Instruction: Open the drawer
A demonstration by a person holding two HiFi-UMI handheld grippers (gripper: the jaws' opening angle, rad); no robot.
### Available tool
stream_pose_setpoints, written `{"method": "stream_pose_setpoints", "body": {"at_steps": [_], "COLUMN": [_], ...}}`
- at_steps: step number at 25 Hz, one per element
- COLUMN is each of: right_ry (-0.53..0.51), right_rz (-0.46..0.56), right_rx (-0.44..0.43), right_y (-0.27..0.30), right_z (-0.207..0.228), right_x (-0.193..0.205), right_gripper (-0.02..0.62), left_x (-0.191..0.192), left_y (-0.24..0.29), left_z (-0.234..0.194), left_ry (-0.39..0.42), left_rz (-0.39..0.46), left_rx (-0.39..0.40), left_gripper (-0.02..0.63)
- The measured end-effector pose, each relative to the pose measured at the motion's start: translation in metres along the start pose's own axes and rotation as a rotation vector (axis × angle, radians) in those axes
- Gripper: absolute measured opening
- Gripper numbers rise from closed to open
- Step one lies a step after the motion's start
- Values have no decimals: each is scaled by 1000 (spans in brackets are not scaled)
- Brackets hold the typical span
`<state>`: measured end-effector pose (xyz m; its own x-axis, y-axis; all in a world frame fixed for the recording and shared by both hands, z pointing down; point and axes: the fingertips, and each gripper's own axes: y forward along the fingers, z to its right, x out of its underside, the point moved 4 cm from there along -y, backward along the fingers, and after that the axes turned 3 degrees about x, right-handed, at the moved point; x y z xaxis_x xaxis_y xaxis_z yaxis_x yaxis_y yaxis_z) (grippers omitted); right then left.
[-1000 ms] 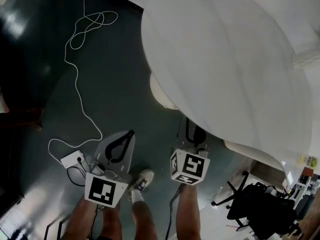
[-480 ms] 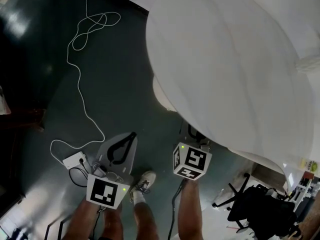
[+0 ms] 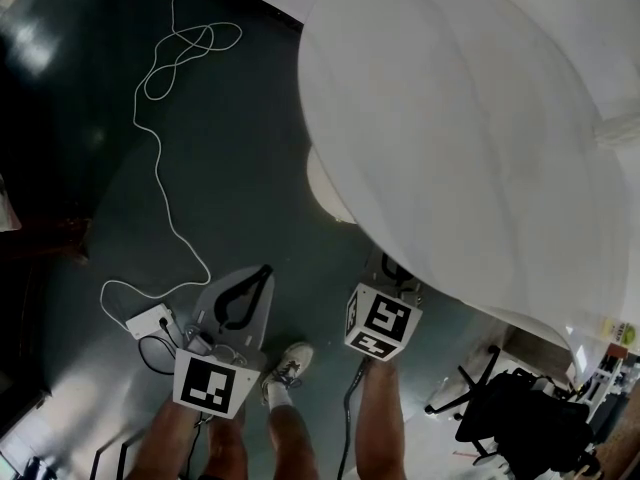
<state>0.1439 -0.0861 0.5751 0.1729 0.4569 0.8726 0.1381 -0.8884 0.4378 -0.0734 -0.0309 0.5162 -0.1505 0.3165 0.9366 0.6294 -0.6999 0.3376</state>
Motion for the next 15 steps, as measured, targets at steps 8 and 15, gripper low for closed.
{"method": "stream_pose_setpoints", "body": {"at_steps": [8, 15], "right_ry": [12, 18], "right_rz": [-3, -27], "right_rx": [-25, -9], "right_y": [-1, -1], "right_z": [1, 2], "right_x": [0, -1], "right_gripper": [100, 98], "left_x": [0, -2], "left_y": [-1, -5], "left_z": [0, 3], "left_ry": [-6, -3], "left_rz": [0, 1], "left_rx": [3, 5], "left_gripper": [11, 11]}}
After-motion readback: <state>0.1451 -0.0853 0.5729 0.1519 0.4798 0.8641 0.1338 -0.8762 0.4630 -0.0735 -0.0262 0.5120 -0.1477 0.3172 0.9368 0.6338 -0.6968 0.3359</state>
